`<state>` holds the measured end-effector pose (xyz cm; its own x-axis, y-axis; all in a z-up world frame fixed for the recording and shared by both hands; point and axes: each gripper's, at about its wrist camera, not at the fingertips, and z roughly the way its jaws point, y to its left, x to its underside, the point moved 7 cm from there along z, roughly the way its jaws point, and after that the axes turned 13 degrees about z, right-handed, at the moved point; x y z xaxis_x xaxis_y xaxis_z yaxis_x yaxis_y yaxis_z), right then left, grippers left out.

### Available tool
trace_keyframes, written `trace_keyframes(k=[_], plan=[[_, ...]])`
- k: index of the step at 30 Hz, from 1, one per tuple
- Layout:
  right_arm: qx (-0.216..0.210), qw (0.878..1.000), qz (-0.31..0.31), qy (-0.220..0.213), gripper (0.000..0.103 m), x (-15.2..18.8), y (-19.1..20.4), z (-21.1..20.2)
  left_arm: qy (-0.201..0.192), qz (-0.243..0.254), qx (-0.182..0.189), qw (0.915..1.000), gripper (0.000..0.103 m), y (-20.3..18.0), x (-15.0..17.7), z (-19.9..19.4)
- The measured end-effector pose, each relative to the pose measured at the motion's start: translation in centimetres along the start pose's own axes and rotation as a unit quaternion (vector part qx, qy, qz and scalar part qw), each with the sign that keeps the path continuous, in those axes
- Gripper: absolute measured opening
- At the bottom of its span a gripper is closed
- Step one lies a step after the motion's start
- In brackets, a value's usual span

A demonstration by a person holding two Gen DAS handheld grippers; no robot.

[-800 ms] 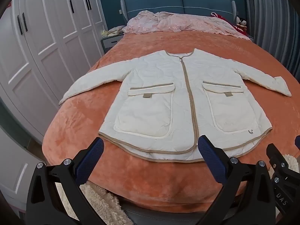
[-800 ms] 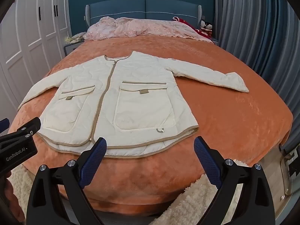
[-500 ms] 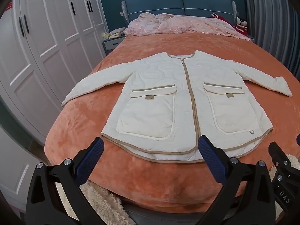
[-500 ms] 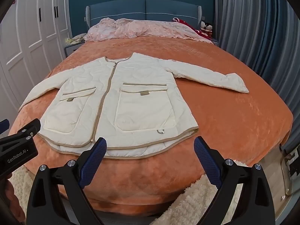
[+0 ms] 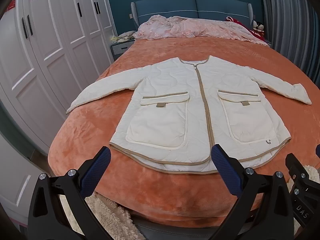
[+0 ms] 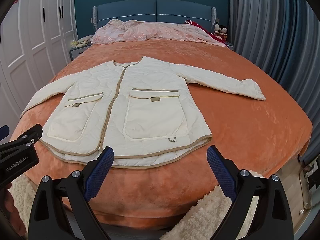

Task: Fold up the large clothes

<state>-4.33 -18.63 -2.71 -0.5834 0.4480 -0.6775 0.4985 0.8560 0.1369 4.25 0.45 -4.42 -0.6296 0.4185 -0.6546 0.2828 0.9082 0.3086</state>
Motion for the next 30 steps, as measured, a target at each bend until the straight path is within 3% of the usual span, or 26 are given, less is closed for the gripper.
trace_keyframes(k=[30], plan=[[0.002,1.000,-0.006,-0.006,0.092,-0.05,0.57,-0.30,0.003,-0.014,-0.002,0.9999,0.098,0.94,0.50,0.12]])
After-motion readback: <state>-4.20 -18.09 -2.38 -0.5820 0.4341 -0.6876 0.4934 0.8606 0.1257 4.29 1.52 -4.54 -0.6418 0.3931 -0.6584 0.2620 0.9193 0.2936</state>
